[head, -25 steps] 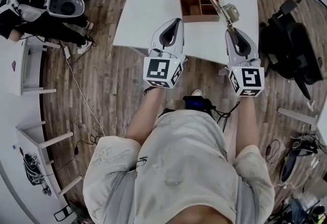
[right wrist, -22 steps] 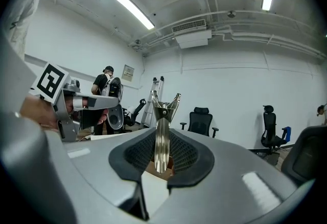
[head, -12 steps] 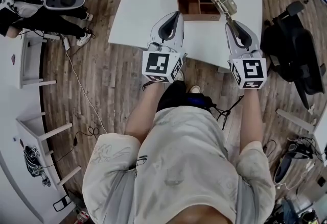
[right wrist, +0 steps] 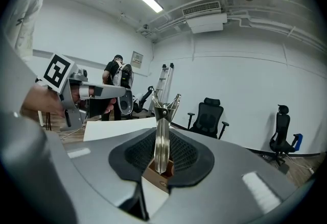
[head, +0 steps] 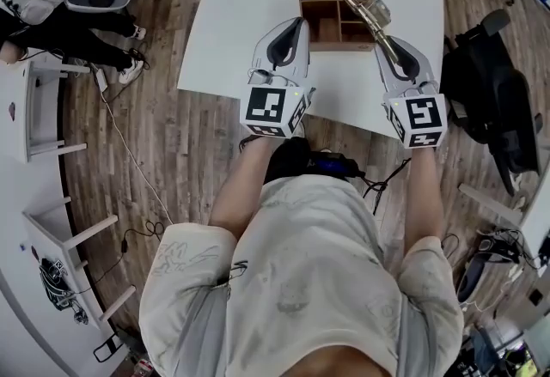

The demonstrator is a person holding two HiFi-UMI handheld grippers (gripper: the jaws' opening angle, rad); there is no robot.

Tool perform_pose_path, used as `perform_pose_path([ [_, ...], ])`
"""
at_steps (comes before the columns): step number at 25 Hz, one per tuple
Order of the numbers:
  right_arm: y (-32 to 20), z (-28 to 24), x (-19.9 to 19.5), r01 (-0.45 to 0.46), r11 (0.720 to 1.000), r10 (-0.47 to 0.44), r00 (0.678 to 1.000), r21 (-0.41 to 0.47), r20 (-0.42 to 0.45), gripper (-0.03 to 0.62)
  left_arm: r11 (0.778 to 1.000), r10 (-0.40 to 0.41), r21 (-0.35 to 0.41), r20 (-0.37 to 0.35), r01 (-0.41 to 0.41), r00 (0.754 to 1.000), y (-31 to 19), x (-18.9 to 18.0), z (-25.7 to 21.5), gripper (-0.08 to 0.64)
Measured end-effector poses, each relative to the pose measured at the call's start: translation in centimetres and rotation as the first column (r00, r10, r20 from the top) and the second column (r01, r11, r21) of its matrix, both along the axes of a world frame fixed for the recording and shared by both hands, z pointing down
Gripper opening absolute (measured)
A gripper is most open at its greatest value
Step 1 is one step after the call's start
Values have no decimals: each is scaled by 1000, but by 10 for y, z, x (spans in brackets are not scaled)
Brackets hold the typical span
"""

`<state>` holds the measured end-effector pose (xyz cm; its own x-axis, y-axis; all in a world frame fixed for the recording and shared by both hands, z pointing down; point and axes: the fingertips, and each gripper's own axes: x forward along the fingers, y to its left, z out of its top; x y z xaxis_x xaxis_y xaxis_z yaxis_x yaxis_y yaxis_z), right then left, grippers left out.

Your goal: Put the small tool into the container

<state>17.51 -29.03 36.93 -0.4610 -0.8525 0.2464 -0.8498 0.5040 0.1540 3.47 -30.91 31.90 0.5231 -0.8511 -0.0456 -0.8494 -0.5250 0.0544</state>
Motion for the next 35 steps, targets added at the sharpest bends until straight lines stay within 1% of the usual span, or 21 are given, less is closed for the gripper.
perform_pose_path([
  [5, -123, 20, -68, 55, 997, -58, 996, -45, -67, 78, 1000, 11, -7, 1, -11, 1000, -128, -60, 16, 0],
  [8, -183, 34, -108, 83, 994, -90, 991, -77, -98, 78, 1000, 21, -16, -5, -21, 1000, -192, -97, 30, 0],
  [10, -224, 37, -141, 96, 990, -108, 987, -100, -120, 78, 999, 26, -24, -13, -26, 1000, -234, -129, 30, 0],
  [12, -282, 37, -175, 109, 986, -126, 982, -126, -139, 78, 999, 28, -33, -20, -29, 999, -292, -164, 28, 0],
  [13, -309, 37, -186, 114, 984, -135, 980, -139, -148, 78, 999, 31, -38, -23, -32, 999, -320, -175, 29, 0],
  [14, -332, 39, -189, 119, 981, -143, 977, -152, -158, 78, 998, 34, -44, -26, -35, 999, -342, -179, 30, 0],
  [16, -358, 44, -177, 126, 976, -158, 971, -176, -180, 78, 997, 46, -55, -31, -47, 998, -367, -169, 34, 0],
  [18, -368, 45, -170, 134, 972, -173, 964, -194, -200, 78, 996, 58, -60, -33, -60, 998, -375, -163, 36, 0],
  [21, -375, 49, -185, 158, 962, -208, 951, -221, -229, 78, 996, 62, -66, -33, -64, 998, -378, -181, 44, 0],
  [22, -378, 54, -181, 171, 957, -227, 944, -235, -239, 78, 996, 62, -68, -33, -64, 998, -379, -178, 49, 0],
  [23, -381, 60, -168, 187, 950, -249, 937, -248, -247, 78, 996, 62, -69, -31, -64, 998, -380, -166, 55, 0],
  [25, -387, 71, -131, 221, 937, -291, 921, -270, -257, 78, 996, 57, -69, -22, -58, 998, -381, -129, 66, 0],
  [27, -392, 78, -108, 255, 924, -332, 905, -286, -266, 78, 997, 44, -70, -13, -44, 999, -383, -107, 74, 0],
  [32, -402, 91, -104, 323, 887, -423, 855, -330, -300, 78, 997, 7, -75, 10, -6, 1000, -385, -102, 86, 0],
  [35, -407, 94, -102, 354, 866, -464, 831, -353, -307, 78, 997, -3, -77, 20, 4, 1000, -388, -94, 86, 0],
])
